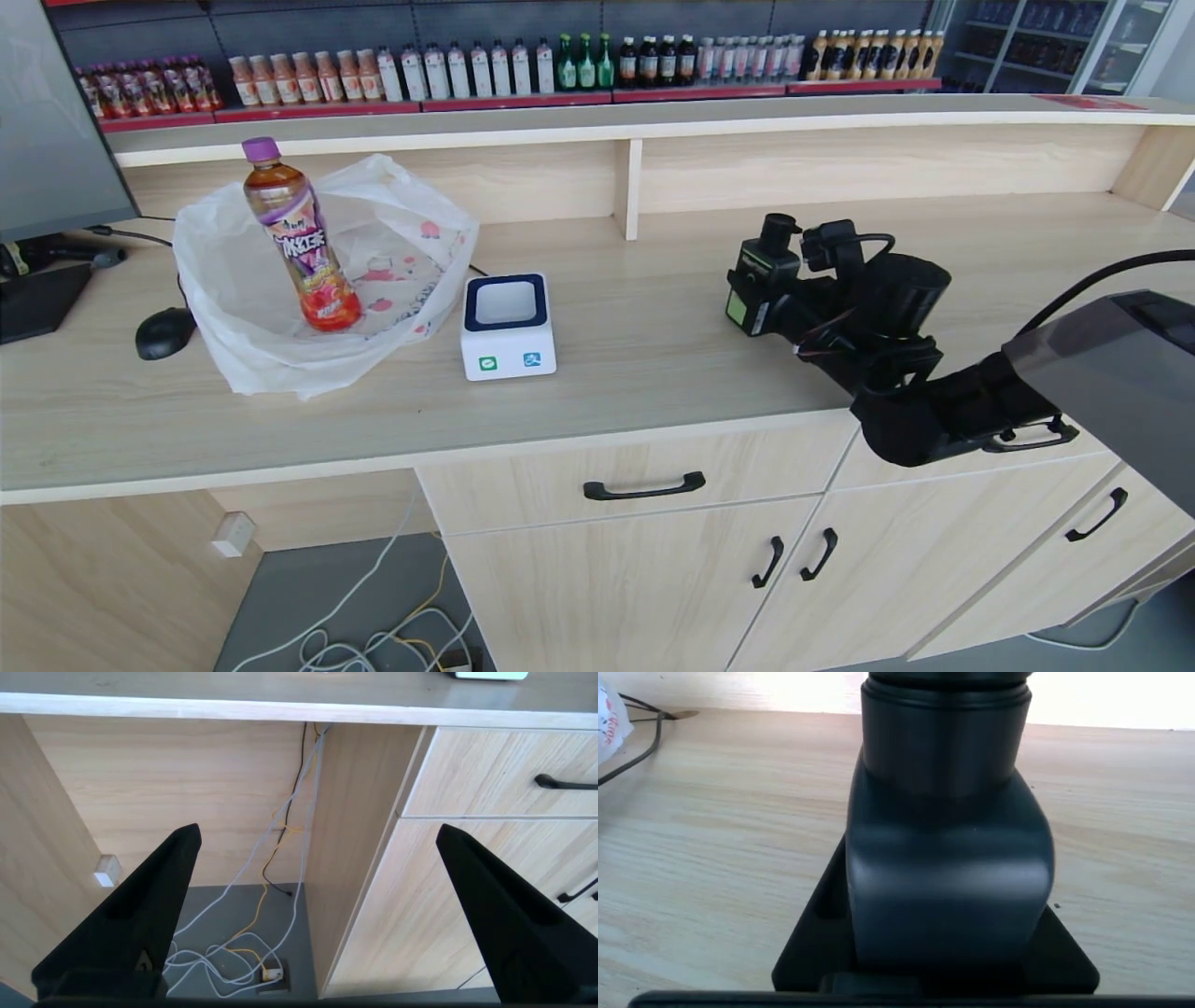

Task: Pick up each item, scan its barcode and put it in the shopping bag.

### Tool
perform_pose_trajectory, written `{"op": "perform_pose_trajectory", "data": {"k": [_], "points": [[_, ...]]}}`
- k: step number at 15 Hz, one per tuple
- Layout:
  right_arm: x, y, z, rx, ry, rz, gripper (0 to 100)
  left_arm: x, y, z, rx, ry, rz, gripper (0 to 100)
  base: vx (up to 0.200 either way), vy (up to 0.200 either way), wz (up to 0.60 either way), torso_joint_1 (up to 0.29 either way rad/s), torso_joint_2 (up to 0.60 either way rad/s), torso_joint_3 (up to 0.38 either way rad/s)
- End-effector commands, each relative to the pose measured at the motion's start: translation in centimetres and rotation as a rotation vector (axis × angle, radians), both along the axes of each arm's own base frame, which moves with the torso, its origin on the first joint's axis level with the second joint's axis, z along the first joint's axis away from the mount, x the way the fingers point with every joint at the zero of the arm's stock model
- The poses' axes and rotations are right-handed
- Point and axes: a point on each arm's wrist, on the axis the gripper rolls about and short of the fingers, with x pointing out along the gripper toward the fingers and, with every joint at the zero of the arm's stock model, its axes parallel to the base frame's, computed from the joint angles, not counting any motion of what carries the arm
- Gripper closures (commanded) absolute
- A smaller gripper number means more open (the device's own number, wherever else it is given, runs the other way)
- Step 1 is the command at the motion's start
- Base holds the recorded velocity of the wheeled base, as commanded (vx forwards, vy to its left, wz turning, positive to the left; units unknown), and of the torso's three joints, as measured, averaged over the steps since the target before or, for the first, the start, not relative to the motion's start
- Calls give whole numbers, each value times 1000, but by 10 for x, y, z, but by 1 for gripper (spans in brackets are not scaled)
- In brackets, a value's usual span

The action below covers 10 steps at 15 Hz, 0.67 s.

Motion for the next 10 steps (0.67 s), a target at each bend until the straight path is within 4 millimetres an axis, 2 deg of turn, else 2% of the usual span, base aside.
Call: {"op": "perform_pose_trajectory", "data": {"k": [1,6,10], "points": [[-1,0,2,0,-10,0,100,0,0,0,0,0,0,0,0,0,0,0,0,0],[-6,-1,14,15,-60,2,100,0,0,0,0,0,0,0,0,0,0,0,0,0],[-21,-3,44,34,-124,11,100,0,0,0,0,0,0,0,0,0,0,0,0,0]]}}
